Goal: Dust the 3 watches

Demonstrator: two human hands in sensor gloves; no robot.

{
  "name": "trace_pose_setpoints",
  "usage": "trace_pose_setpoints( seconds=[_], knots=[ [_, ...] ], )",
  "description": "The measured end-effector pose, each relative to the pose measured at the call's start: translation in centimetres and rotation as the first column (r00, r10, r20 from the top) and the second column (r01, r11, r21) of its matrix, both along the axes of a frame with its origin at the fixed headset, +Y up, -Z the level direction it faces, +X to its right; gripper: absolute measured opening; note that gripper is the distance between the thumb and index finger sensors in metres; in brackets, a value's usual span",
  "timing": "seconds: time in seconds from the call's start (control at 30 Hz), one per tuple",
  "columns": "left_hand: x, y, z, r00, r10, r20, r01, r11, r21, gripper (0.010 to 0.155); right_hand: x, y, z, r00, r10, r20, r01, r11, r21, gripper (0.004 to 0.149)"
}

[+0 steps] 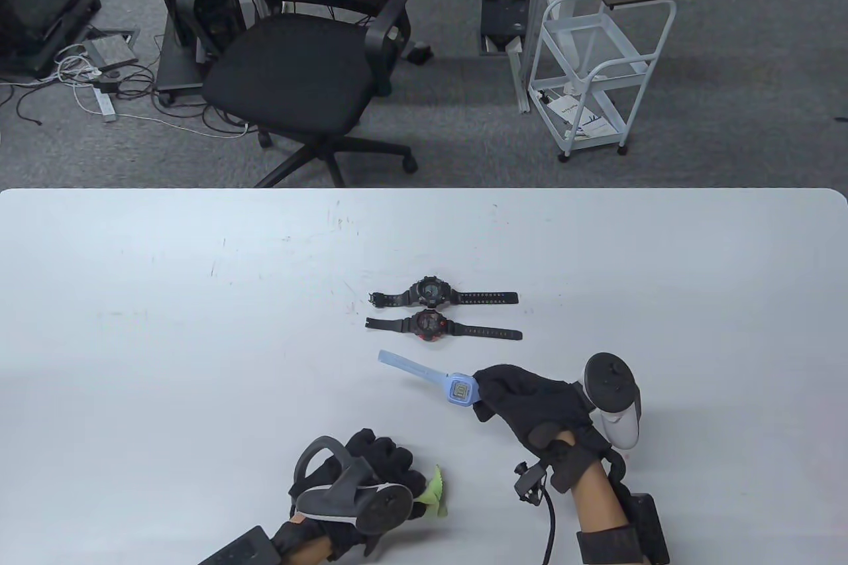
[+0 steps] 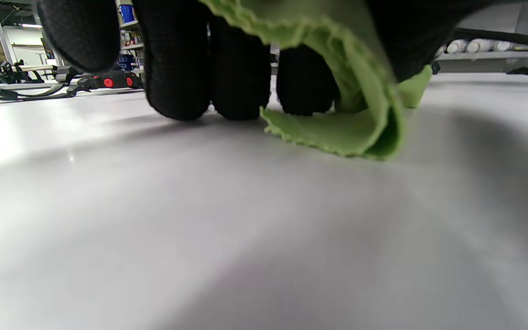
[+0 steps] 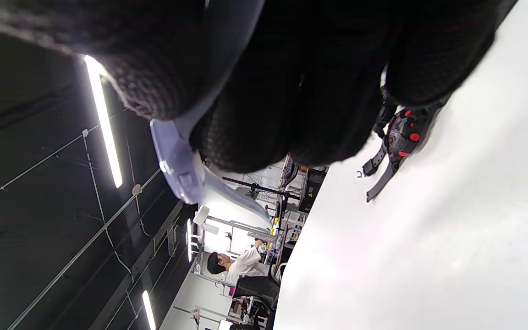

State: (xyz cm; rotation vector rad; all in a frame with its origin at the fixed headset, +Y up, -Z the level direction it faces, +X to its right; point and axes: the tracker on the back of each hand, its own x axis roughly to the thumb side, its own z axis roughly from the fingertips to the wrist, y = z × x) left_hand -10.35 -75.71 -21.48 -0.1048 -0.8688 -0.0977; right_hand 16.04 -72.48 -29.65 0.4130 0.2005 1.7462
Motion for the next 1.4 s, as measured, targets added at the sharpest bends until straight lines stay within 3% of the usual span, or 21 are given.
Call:
trace_pose_setpoints(
  seconds=[0.07, 0.13, 0.2, 0.3, 0.4, 0.43, 0.53, 0.67, 0.8, 0.83, 0.97, 1.03, 1.1, 1.17, 1.3, 1.4],
  knots=[
    [-0.3, 0.5, -0.2, 0.999, -0.028, -0.025, 0.028, 1.0, 0.003, 0.075, -0.1, 0.0, 0.0, 1.0, -0.006, -0.01, 0.006, 1.0, -0.007, 0.047],
    [-1.1, 1.6, -0.6, 0.996, 0.073, -0.058, -0.074, 0.997, -0.017, 0.084, -0.3, 0.0, 0.1, 1.0, -0.014, -0.016, 0.014, 1.0, -0.012, 0.048],
    [-2.7, 2.9, -1.2, 0.94, 0.309, -0.144, -0.318, 0.947, -0.051, 0.085, -0.7, -0.1, 0.2, 0.999, -0.03, -0.038, 0.029, 0.999, -0.023, 0.048],
    [-4.9, 4.1, -1.8, 0.81, 0.539, -0.232, -0.564, 0.824, -0.054, 0.077, -1.6, -0.1, 0.4, 0.996, -0.056, -0.074, 0.053, 0.998, -0.037, 0.048],
    [-6.5, 4.3, -2.3, 0.705, 0.636, -0.313, -0.686, 0.723, -0.078, 0.072, -3.0, -0.4, 0.8, 0.989, -0.08, -0.12, 0.073, 0.996, -0.057, 0.049],
    [-6.8, 4.2, -2.5, 0.678, 0.65, -0.343, -0.716, 0.69, -0.106, 0.071, -3.5, -0.5, 1.0, 0.987, -0.088, -0.135, 0.08, 0.995, -0.063, 0.049],
    [-7.5, 3.7, -2.9, 0.529, 0.729, -0.434, -0.845, 0.499, -0.191, 0.074, -5.3, -0.7, 1.7, 0.978, -0.078, -0.193, 0.065, 0.995, -0.073, 0.049],
    [-8.0, 3.2, -3.1, 0.357, 0.768, -0.532, -0.934, 0.305, -0.186, 0.075, -7.1, -0.5, 2.5, 0.976, 0.034, -0.213, -0.035, 0.999, 0.0, 0.052],
    [-8.1, 2.8, -3.2, 0.263, 0.762, -0.592, -0.96, 0.144, -0.241, 0.068, -8.9, -0.7, 3.4, 0.964, 0.15, -0.221, -0.135, 0.987, 0.083, 0.051],
    [-8.3, 2.8, -3.2, 0.237, 0.762, -0.603, -0.968, 0.133, -0.211, 0.062, -9.4, -0.8, 3.7, 0.958, 0.177, -0.227, -0.157, 0.982, 0.103, 0.051],
    [-8.7, 3.0, -3.2, 0.245, 0.758, -0.605, -0.967, 0.15, -0.205, 0.054, -10.6, -0.9, 4.2, 0.942, 0.246, -0.228, -0.212, 0.963, 0.164, 0.05],
    [-9.0, 3.1, -3.2, 0.194, 0.755, -0.626, -0.98, 0.121, -0.158, 0.045, -11.2, -0.9, 4.5, 0.93, 0.283, -0.236, -0.24, 0.951, 0.196, 0.05],
    [-9.4, 3.3, -3.1, 0.203, 0.756, -0.622, -0.979, 0.155, -0.131, 0.044, -11.2, -0.5, 4.6, 0.922, 0.309, -0.232, -0.262, 0.941, 0.213, 0.051],
    [-10.0, 3.8, -3.0, 0.157, 0.778, -0.609, -0.986, 0.158, -0.053, 0.043, -10.5, 0.0, 4.5, 0.921, 0.357, -0.155, -0.317, 0.919, 0.235, 0.055],
    [-12.4, 4.8, -3.1, 0.087, 0.794, -0.602, -0.978, 0.184, 0.101, 0.044, -7.7, 0.9, 3.8, 0.827, 0.562, -0.011, -0.547, 0.809, 0.212, 0.058],
    [-14.2, 4.9, -3.3, 0.02, 0.784, -0.62, -0.967, 0.174, 0.189, 0.046, -6.8, 0.1, 3.4, 0.744, 0.666, -0.057, -0.657, 0.744, 0.122, 0.06]
  ],
)
